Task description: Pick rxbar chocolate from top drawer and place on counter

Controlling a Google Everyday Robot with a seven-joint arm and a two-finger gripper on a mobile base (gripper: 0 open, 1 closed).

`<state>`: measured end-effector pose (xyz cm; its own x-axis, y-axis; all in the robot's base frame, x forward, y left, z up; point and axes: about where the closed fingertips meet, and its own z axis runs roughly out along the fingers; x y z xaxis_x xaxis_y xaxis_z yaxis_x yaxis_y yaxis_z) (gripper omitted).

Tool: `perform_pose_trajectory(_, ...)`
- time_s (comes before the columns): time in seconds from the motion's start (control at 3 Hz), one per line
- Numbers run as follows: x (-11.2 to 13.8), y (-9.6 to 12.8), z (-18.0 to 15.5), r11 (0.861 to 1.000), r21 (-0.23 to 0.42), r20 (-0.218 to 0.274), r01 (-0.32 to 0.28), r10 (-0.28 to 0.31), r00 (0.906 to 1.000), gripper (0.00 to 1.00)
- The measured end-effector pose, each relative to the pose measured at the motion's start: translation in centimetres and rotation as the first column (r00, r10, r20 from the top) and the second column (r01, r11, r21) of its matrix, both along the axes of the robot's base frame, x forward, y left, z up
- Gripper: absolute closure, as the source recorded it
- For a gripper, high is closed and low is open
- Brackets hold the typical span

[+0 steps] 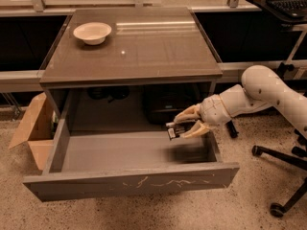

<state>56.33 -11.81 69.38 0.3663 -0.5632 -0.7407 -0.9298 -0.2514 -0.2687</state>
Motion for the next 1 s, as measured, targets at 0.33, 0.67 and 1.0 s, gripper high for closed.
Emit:
perform_pose_trajectory(0.33, 0.0, 0.0, 0.0, 1.000, 0.000, 0.000, 0.000, 0.000, 1.0000, 1.00)
perform_pose_trajectory(0.67, 0.7, 0.1, 3.5, 1.000, -0.011, 0.063, -0.015, 0.016, 0.9979, 1.00)
perform_pose_trajectory(1.0, 1.4, 0.2, 9.5, 0.999, -0.030, 0.170, -0.039, 0.043, 0.9844, 1.00)
